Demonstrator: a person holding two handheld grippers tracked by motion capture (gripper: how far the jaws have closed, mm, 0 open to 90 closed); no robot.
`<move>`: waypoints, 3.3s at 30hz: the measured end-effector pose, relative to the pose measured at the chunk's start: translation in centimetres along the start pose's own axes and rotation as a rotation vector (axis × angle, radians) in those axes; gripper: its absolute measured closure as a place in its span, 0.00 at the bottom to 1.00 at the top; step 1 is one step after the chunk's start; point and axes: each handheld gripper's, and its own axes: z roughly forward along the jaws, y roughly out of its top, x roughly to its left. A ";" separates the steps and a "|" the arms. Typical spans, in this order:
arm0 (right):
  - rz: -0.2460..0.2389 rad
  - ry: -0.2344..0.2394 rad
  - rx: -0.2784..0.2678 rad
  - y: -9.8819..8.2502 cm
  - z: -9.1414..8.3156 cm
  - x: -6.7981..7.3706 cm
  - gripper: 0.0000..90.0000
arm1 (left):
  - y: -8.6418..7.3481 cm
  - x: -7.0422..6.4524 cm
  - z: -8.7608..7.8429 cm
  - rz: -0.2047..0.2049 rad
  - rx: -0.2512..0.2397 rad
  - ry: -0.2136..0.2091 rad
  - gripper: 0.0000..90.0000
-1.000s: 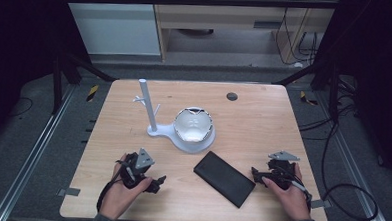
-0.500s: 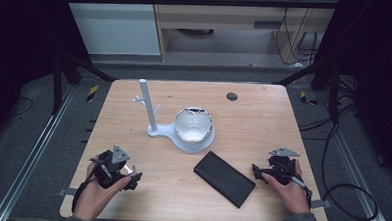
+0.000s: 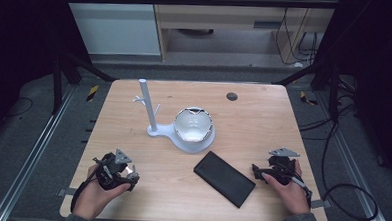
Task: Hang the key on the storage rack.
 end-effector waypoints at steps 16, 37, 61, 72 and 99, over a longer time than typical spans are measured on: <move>-0.001 0.000 0.000 0.0 0.0 0.0 0.00 | -0.9 -0.1 1.3 -0.001 0.107 -0.054 0.68; 0.000 -0.001 0.000 0.0 0.0 0.0 0.00 | -1.1 0.7 1.5 0.009 0.117 -0.067 0.84; 0.000 0.003 0.001 0.0 0.0 0.1 0.00 | -0.9 0.0 1.8 0.027 0.120 -0.042 0.70; 0.002 0.005 0.001 0.0 0.0 0.1 0.00 | -1.0 1.1 2.0 0.006 0.107 -0.092 0.88; 0.000 0.006 0.001 0.1 0.0 0.2 0.00 | -1.1 -0.2 1.1 0.064 0.124 -0.007 1.00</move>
